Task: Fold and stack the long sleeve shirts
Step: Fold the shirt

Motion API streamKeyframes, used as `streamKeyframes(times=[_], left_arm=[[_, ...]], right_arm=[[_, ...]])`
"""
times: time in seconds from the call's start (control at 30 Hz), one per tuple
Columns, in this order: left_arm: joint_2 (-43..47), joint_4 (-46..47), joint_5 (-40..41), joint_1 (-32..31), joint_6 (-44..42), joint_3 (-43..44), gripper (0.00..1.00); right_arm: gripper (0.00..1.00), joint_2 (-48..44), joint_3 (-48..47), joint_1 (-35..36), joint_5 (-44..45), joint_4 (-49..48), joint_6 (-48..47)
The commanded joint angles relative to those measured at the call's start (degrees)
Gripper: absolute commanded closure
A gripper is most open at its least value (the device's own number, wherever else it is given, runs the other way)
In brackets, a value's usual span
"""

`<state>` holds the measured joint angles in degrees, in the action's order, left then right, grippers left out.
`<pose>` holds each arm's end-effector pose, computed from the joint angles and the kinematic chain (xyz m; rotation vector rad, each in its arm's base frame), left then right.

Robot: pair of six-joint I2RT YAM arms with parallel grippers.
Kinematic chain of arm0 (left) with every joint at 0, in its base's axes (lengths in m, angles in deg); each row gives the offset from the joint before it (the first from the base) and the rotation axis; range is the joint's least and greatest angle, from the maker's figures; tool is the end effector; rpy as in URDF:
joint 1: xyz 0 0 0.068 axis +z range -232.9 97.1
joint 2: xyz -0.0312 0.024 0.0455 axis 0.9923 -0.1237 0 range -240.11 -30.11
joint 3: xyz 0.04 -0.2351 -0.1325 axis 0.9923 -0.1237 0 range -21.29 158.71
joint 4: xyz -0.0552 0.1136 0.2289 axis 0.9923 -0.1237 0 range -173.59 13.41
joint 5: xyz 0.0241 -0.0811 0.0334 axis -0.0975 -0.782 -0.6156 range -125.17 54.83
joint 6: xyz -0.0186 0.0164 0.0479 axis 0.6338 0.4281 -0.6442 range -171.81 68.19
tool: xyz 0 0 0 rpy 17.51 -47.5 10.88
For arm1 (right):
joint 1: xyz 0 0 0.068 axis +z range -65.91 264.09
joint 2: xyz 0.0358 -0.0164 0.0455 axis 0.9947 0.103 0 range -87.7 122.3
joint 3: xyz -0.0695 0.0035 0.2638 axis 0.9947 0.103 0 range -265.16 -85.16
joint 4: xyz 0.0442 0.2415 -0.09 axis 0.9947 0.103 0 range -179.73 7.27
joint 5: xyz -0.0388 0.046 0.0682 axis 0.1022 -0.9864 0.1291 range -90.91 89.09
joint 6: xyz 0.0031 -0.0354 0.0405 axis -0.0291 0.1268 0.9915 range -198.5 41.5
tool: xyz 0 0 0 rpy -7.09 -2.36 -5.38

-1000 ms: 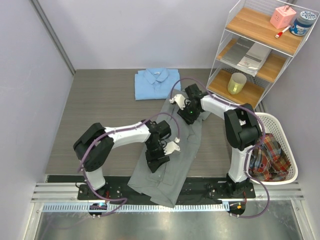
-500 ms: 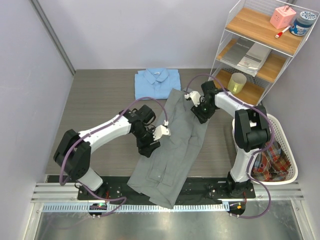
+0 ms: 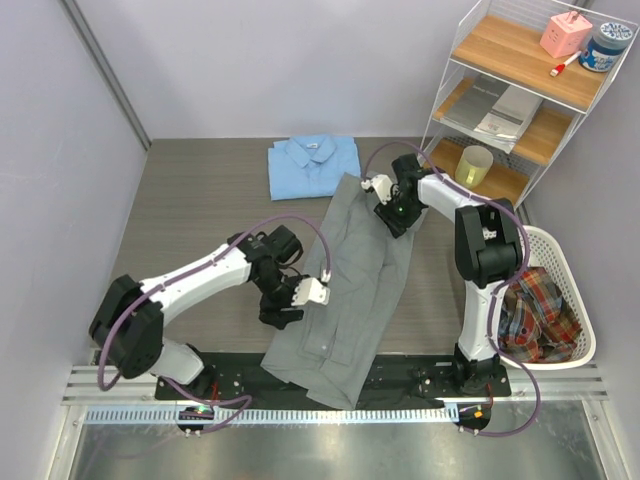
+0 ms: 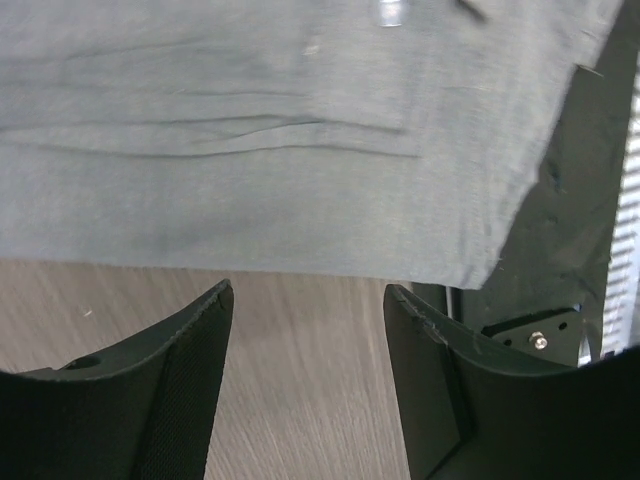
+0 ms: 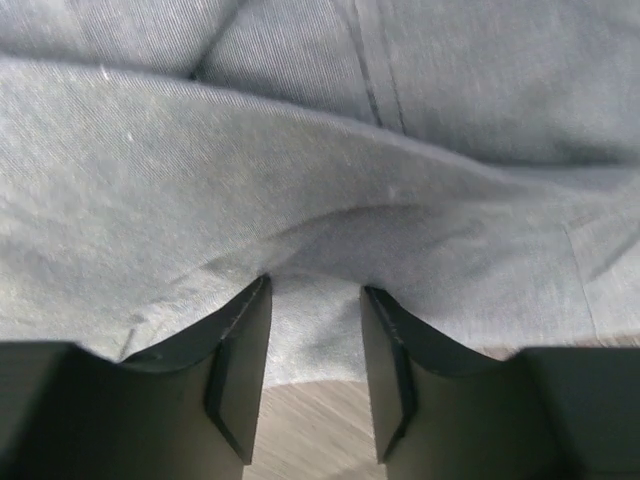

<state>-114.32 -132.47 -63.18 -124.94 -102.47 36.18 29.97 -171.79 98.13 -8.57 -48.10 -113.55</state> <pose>0.1764 -0.1816 0.2150 2.1274 1.9647 -0.7061 0.4025 0.1057 0.1681 -1.1968 2.5516 0.1071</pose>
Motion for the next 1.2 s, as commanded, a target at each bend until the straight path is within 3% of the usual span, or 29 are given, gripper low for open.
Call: streamKeyframes(times=[0.0, 0.07, 0.17, 0.27, 0.3, 0.4, 0.43, 0.53, 0.57, 0.77, 0.93, 1.17], left_arm=[[7.2, -4.05, -3.45, -2.52, -9.62, -2.89, 0.36], [10.98, -4.5, -4.59, -2.61, -11.04, -5.34, 0.33], [16.33, -3.54, -5.82, -2.61, -14.64, -9.55, 0.24], [21.34, -1.26, -7.76, -2.78, -17.28, -13.33, 0.17], [22.23, -0.9, -8.89, -3.3, -17.98, -14.05, 0.16], [25.65, 0.15, -10.48, -5.41, -19.39, -17.03, 0.16], [26.54, 0.59, -10.31, -6.38, -19.83, -18.26, 0.17], [30.23, 4.63, -7.87, -10.77, -19.92, -23.88, 0.19], [31.02, 6.99, -7.07, -12.87, -19.92, -25.2, 0.19], [32.88, 10.25, -4.69, -15.53, -19.75, -30.4, 0.21], [31.82, 15.53, -3.11, -15.61, -20.01, -32.42, 0.22], [29.27, 17.65, -2.84, -16.05, -21.06, -32.42, 0.26]], right_arm=[[0.49, -9.54, 1.63, -0.16, -2.07, 2.83, -1.96], [0.43, -18.93, 4.44, -0.16, -5.51, 5.92, -1.69], [0.17, -34.09, 13.39, 0.28, -12.62, 6.36, -0.9], [0.13, -49.74, 24.29, 5.54, -16.5, 4.69, 1.56], [0.13, -53.12, 29.45, 12.43, -16.51, 3.91, 4.0], [0.13, -64.45, 39.47, 24.41, -14.76, -1.97, 11.54], [0.13, -66.06, 41.52, 33.24, -12.05, -5.29, 12.8], [0.15, -66.08, 45.75, 47.87, -5.53, -10.75, 13.34], [0.16, -65.29, 46.37, 49.14, -8.39, -11.47, 12.99], [0.16, -58.61, 49.01, 67.48, -4.14, -16.3, 8.07], [0.15, -56.76, 52.35, 74.1, -2.19, -20.44, 6.22], [0.21, -53.25, 55.17, 76.49, -1.48, -21.76, -0.19]])
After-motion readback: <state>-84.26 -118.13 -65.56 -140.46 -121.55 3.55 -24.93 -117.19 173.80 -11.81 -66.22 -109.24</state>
